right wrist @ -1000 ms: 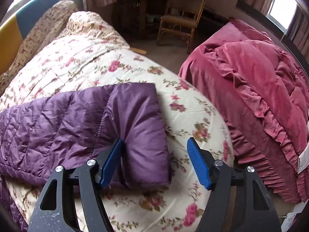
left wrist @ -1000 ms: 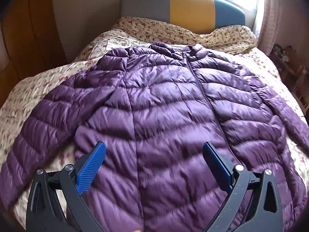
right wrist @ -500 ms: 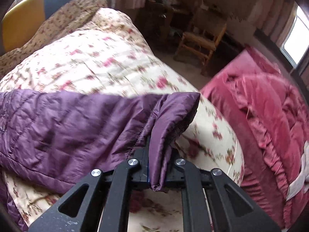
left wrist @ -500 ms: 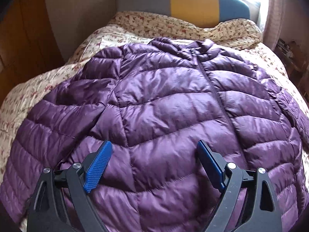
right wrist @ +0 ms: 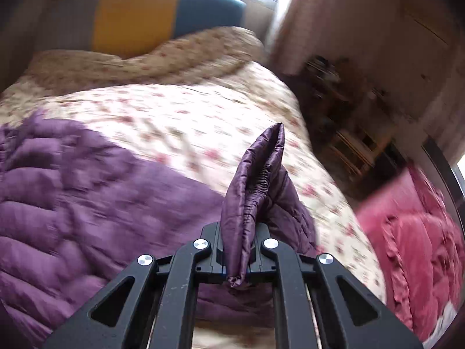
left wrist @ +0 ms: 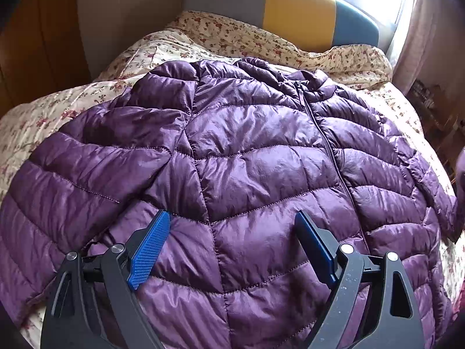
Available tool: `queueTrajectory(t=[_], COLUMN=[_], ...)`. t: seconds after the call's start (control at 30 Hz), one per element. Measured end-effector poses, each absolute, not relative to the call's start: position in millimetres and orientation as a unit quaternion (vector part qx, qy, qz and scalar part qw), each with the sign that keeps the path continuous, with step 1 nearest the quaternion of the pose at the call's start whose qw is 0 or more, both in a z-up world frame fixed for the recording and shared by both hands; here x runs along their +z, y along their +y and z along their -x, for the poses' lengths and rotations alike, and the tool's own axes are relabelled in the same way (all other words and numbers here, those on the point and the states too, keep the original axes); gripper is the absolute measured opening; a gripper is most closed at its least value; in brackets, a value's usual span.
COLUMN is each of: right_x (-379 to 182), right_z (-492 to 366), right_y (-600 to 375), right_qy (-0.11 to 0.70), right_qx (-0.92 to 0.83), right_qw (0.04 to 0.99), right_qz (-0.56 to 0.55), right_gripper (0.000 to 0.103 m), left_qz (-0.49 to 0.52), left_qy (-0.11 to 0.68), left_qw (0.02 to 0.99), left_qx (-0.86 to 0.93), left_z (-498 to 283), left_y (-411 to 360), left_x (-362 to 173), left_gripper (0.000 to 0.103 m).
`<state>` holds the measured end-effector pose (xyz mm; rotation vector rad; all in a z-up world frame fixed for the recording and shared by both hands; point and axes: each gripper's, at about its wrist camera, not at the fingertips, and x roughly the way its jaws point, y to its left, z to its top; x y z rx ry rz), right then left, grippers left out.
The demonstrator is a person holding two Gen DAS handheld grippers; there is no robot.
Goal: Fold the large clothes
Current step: 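Grasp the jacket sleeve cuff with the right gripper and lift it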
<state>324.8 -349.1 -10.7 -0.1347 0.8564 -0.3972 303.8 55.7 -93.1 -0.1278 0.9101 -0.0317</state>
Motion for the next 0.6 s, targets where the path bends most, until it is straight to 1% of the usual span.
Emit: queueTrajectory(t=[0.33, 0.6], right_x=[-24, -49], right_z=[-373, -374], right_y=[-187, -103], right_qy=[0.404, 0.416], right_qx=[-0.063, 0.073], right_qw=[0.903, 0.894], right_qz=[0.131, 0.147], right_gripper=[0.007, 0.007], left_qz=[0.106, 0.134], left_qy=[0.431, 0.426], left_qw=[0.896, 0.895], left_qx=[-0.011, -0.016], left_z=[-304, -307], left_y=[83, 98], left_x=[-93, -96], left_gripper=[0.087, 0.087])
